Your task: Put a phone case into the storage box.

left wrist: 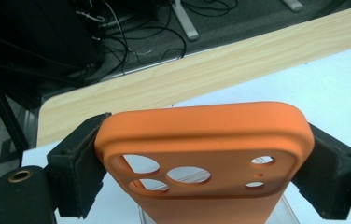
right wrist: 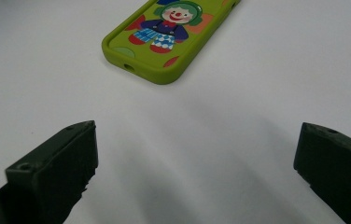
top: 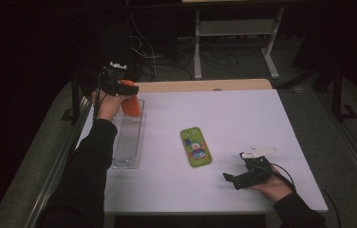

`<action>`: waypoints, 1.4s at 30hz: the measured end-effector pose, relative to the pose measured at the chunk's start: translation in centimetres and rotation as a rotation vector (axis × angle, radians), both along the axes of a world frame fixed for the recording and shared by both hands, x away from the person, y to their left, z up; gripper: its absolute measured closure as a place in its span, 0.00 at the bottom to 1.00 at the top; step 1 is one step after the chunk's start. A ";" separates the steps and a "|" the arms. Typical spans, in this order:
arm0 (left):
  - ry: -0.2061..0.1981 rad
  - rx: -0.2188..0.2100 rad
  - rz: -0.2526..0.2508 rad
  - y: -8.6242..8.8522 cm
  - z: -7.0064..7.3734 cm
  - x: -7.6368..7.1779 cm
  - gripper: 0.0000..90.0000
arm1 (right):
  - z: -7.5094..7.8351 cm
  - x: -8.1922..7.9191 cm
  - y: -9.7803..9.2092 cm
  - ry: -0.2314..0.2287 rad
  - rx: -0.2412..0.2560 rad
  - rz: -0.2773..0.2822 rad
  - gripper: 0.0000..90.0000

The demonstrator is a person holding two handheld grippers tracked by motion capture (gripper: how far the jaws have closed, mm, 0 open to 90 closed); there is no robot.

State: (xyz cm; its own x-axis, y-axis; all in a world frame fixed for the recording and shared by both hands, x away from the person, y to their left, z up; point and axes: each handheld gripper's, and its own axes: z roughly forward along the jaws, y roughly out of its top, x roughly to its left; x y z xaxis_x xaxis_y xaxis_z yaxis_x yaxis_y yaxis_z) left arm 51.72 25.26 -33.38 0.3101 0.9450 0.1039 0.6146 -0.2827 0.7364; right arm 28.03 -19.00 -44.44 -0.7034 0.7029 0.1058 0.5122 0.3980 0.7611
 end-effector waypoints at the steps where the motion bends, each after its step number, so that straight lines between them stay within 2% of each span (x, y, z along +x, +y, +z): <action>1: 0.002 0.006 0.004 0.0 -0.1 0.0 0.15 | 0.0 0.0 0.0 0.002 -0.004 0.002 0.00; 7: 0.005 0.012 0.005 -0.4 -0.7 0.2 0.15 | 0.0 0.0 0.0 -0.004 -0.005 0.007 0.00; 9: 0.012 0.040 0.008 -0.5 -0.9 0.2 0.15 | 0.0 0.0 0.0 -0.001 -0.006 0.006 0.00; 11: 0.010 0.021 0.007 -0.6 -1.2 0.3 0.15 | 0.0 0.1 0.0 -0.002 -0.007 0.006 0.00; 12: 0.011 0.029 0.008 -0.7 -1.3 0.4 0.15 | 0.0 0.0 0.0 -0.002 -0.007 0.007 0.00; 20: -0.023 0.049 0.025 -1.1 -1.8 0.5 0.14 | -0.1 0.0 0.0 0.004 0.000 0.003 0.00; 21: -0.029 0.050 0.040 -1.1 -1.8 0.6 0.14 | -0.1 0.0 0.0 0.006 0.001 0.002 0.00; 25: -0.030 0.033 0.038 -1.1 -1.9 0.8 0.13 | -0.1 0.0 -0.1 0.007 -0.001 0.004 0.00; 31: -0.050 -0.017 0.045 -1.0 -1.9 0.9 0.10 | -0.1 0.0 -0.1 0.007 -0.004 0.007 0.00; 35: -0.036 -0.019 0.047 -0.8 -2.0 0.9 0.06 | -0.1 0.0 0.0 0.008 -0.001 0.006 0.00; 36: -0.038 -0.037 0.048 -0.8 -2.0 0.9 0.05 | -0.1 0.0 -0.1 0.008 -0.001 0.006 0.00; 42: -0.046 -0.024 0.046 -0.6 -1.7 0.8 0.03 | -0.1 0.0 0.0 0.008 -0.003 0.008 0.00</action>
